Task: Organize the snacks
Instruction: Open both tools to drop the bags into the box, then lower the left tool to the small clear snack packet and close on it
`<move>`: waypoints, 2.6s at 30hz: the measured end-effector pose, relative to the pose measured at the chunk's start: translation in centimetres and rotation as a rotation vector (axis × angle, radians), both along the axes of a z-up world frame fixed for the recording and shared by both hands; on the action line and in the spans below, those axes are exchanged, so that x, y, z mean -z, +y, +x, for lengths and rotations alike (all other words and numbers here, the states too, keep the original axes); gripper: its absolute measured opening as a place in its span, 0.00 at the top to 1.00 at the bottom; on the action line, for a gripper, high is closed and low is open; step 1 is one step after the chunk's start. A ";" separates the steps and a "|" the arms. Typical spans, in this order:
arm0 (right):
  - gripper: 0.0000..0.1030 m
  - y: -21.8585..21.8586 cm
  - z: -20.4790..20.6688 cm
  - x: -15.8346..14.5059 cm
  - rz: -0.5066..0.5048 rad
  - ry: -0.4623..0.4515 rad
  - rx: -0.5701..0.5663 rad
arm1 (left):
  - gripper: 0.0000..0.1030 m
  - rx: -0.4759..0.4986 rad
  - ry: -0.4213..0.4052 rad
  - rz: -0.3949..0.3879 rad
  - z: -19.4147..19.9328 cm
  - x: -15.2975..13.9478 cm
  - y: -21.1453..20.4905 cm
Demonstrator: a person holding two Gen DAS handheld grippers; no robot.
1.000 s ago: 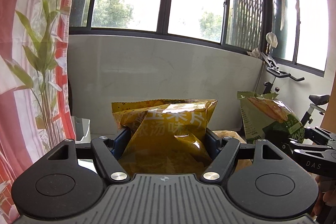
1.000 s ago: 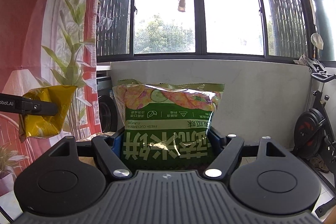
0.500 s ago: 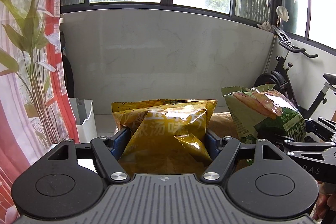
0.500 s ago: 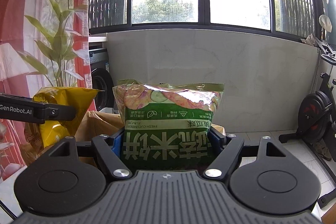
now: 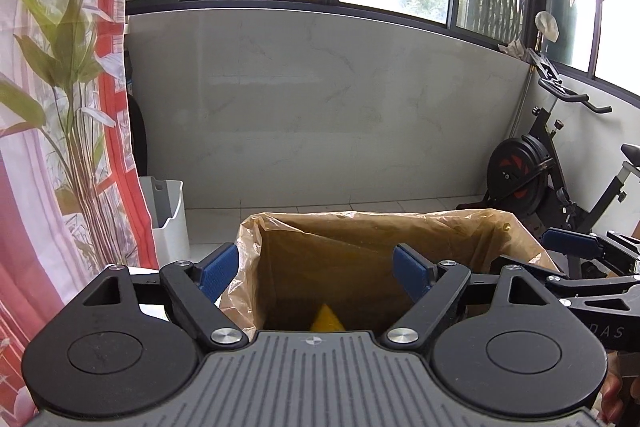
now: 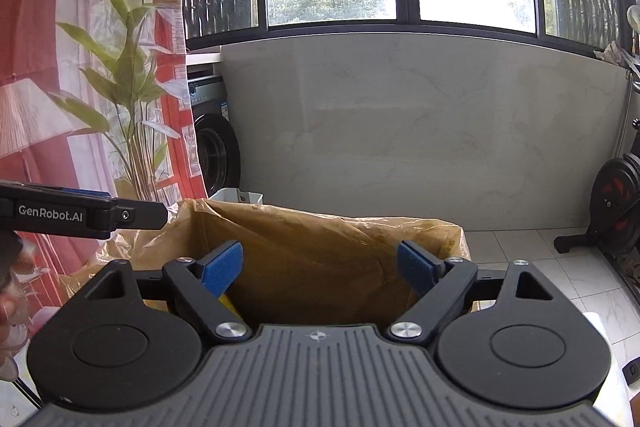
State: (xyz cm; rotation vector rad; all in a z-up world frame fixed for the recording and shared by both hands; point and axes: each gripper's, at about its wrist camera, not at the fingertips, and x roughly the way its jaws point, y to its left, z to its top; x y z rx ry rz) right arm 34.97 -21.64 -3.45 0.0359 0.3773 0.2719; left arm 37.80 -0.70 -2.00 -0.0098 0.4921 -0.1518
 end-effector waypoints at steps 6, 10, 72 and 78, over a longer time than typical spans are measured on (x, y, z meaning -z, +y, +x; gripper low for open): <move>0.16 -1.0 -3.1 -0.9 0.027 -0.033 0.002 | 0.17 0.002 -0.023 -0.001 -2.9 -0.9 1.7; 0.16 -1.9 -5.8 -0.9 0.048 -0.059 0.001 | 0.17 -0.017 -0.032 -0.015 -5.9 -1.0 3.6; 0.24 -2.2 -21.0 17.8 -0.040 0.129 0.101 | 0.62 -0.184 0.238 0.039 -18.4 18.1 10.2; 0.24 -2.1 -20.8 17.9 -0.045 0.133 0.103 | 0.63 -0.081 0.261 0.049 -17.4 19.1 10.4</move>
